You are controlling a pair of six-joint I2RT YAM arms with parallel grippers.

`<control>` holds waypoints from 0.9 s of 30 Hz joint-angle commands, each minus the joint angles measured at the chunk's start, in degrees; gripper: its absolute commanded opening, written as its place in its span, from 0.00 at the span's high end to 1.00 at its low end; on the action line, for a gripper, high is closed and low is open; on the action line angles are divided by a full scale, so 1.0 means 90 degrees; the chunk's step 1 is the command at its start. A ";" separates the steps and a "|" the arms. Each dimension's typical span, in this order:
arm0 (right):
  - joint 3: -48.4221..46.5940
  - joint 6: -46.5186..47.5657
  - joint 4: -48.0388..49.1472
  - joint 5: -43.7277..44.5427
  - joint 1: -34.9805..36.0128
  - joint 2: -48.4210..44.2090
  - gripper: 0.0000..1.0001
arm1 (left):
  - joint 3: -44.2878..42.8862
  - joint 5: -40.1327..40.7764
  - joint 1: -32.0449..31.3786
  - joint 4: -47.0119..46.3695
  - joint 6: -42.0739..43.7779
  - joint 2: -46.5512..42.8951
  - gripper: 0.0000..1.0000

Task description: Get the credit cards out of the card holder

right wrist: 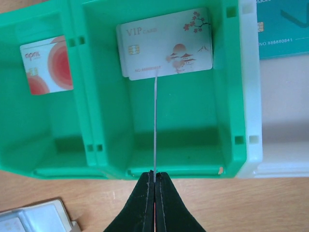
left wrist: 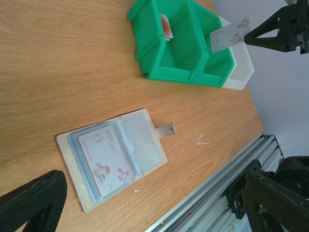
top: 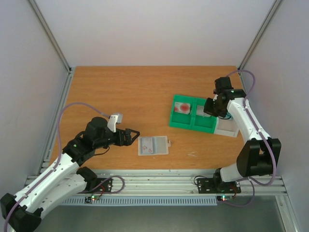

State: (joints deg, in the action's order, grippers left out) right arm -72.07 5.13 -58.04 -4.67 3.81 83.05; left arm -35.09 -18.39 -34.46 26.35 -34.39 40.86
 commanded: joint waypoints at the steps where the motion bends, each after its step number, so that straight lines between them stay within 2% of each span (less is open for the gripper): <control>1: -0.0297 0.0186 0.0277 -0.0586 -0.0313 0.0400 0.99 | -0.0136 -0.0031 0.0011 -0.0034 0.0169 0.0014 0.01; 9: -0.0601 0.0446 0.0573 -0.0821 -0.0582 0.0959 0.99 | -0.0186 -0.0031 0.0015 -0.0090 0.0129 0.0112 0.01; 20: -0.0561 0.0600 0.1101 -0.1700 -0.0634 0.1360 0.99 | -0.0093 -0.0051 0.0010 -0.0318 -0.0048 0.0271 0.01; 27: -0.0491 0.0715 0.1340 -0.1731 -0.0629 0.1664 0.99 | -0.0039 -0.0078 0.0010 -0.0417 -0.0124 0.0406 0.01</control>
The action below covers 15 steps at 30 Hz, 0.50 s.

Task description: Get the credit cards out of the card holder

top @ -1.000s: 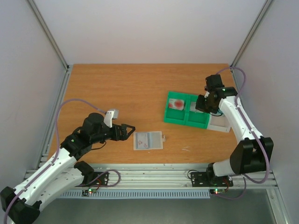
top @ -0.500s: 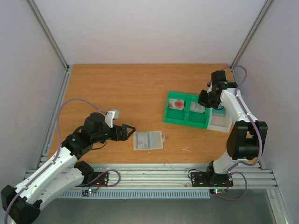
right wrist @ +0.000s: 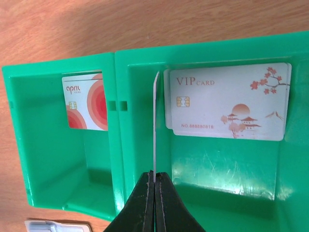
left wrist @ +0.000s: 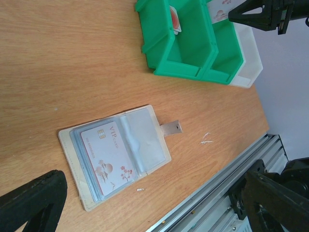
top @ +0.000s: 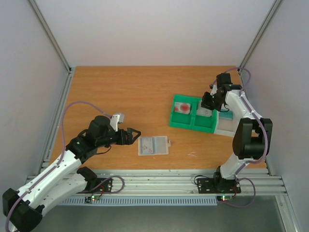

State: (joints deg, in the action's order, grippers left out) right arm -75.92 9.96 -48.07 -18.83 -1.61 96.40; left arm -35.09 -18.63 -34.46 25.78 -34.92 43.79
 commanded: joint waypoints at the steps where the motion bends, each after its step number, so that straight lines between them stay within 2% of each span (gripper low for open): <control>1: -0.0070 0.0198 0.0257 -0.0137 -0.0027 0.0224 0.99 | -0.0038 -0.0028 0.0010 -0.0348 -0.0061 0.0103 0.01; 15: -0.0243 0.0324 0.0245 0.0805 -0.0028 0.0768 0.88 | 0.0080 0.0021 0.0010 -0.0672 -0.0416 0.0312 0.01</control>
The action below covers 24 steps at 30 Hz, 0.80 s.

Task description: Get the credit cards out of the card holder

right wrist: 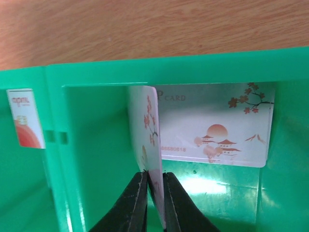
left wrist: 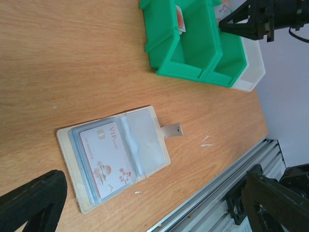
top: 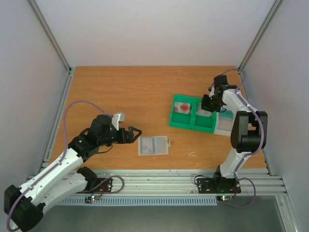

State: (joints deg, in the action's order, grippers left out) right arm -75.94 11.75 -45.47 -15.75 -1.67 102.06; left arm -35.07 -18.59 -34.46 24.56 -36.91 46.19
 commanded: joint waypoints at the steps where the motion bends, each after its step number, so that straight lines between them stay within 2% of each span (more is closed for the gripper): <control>1: -0.0275 0.0130 -0.0083 0.0512 -0.0020 0.0168 0.87 | 0.0086 0.0003 0.0010 -0.0550 -0.0235 0.0060 0.01; 8: -0.0322 0.0102 -0.0107 0.0901 -0.0022 0.0163 0.85 | 0.0173 0.0009 0.0010 -0.0435 -0.0349 -0.0074 0.01; 15: -0.0363 0.0016 -0.0170 0.1075 -0.0024 0.0235 0.79 | 0.0269 0.0198 0.0010 -0.0299 -0.0431 -0.0380 0.01; 24: -0.0242 -0.0188 -0.0206 0.1200 -0.0020 0.0115 0.75 | 0.0001 0.0290 0.0010 0.0039 -0.0285 -0.0132 0.01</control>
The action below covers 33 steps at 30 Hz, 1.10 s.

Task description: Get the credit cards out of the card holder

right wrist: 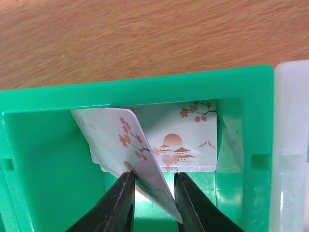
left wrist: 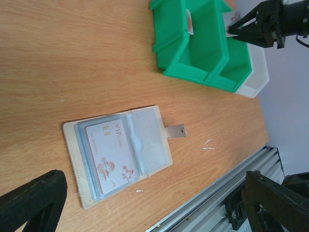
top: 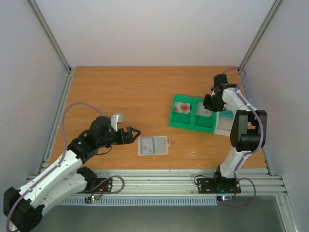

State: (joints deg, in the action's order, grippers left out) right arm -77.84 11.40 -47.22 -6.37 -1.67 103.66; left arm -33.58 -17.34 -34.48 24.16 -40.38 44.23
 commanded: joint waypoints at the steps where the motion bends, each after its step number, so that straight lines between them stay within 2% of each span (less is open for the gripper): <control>1: -0.0016 -0.0160 -0.0004 0.0156 -0.0019 -0.0057 0.75 | -0.0182 0.0166 0.0013 0.0096 0.0109 0.0097 0.01; 17: 0.0259 -0.0454 0.0162 0.0082 -0.0019 -0.0043 0.71 | -0.0117 0.0335 0.0013 0.0044 0.0035 0.0199 0.01; 24: 0.0231 -0.0484 0.0220 0.0426 -0.0020 0.0036 0.70 | -0.0159 0.0393 0.0013 0.0104 0.0034 0.0171 0.01; 33: 0.0099 -0.0542 -0.0021 0.0220 -0.0010 -0.0189 0.66 | -0.0127 0.0452 0.0014 0.0207 -0.0043 0.0239 0.01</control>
State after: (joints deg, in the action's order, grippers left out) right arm -75.61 7.44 -45.98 -4.10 -1.67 103.68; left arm -33.76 -14.44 -34.46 26.41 -40.32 46.13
